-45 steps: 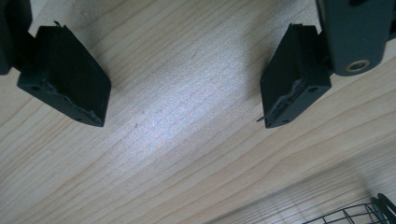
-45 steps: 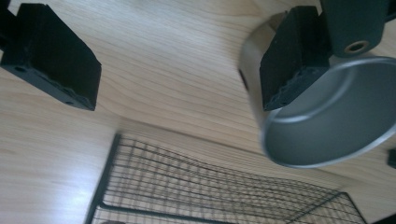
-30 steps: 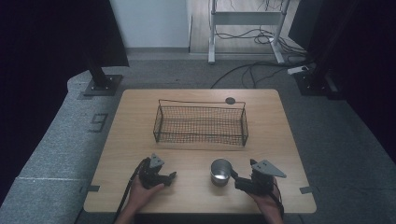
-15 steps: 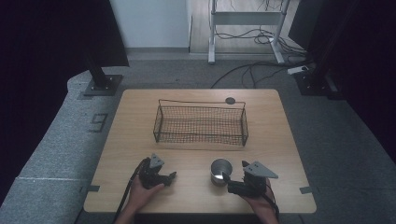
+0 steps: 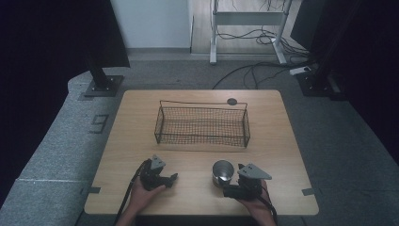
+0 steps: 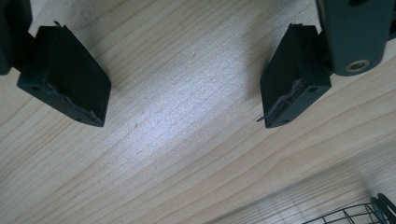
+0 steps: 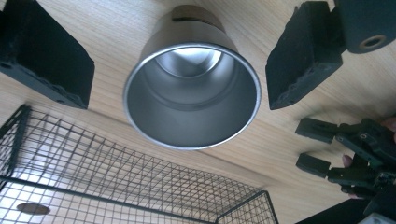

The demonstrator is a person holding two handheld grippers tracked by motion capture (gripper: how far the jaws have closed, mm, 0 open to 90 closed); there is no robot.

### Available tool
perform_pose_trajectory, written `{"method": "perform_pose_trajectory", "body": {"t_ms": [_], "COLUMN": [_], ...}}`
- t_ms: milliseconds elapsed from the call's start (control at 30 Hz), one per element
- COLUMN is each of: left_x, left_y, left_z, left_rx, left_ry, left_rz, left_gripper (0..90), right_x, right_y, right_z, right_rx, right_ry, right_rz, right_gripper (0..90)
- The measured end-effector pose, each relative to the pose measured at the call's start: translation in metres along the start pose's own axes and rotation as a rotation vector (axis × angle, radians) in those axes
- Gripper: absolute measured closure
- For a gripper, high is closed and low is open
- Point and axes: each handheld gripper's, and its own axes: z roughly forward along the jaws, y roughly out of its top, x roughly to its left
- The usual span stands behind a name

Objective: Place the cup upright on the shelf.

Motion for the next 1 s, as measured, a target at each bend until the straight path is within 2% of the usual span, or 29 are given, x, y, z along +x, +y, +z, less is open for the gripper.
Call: {"method": "perform_pose_trajectory", "body": {"t_ms": [300, 633, 767, 933, 1000], "left_x": [0.000, 0.000, 0.000, 0.000, 0.000], "left_y": [0.000, 0.000, 0.000, 0.000, 0.000], "left_z": [0.000, 0.000, 0.000, 0.000, 0.000], "left_rx": [0.000, 0.001, 0.002, 0.002, 0.002], "left_ry": [0.000, 0.000, 0.000, 0.000, 0.000], "left_rz": [0.000, 0.002, 0.002, 0.002, 0.002], "left_gripper": [16.3, 16.3, 16.3, 16.3, 16.3], "right_x": [0.005, 0.001, 0.004, 0.005, 0.005], "right_y": [-0.003, -0.002, -0.003, -0.004, -0.005], "right_z": [0.010, 0.024, 0.034, 0.041, 0.046], "right_rx": [0.034, 0.063, 0.086, 0.095, 0.098], "right_ry": [0.001, -0.009, -0.005, -0.006, -0.001], "right_rz": [-0.011, -0.015, -0.036, -0.040, -0.047], "right_gripper": [4.8, 2.5, 1.9, 2.1, 6.7]}}
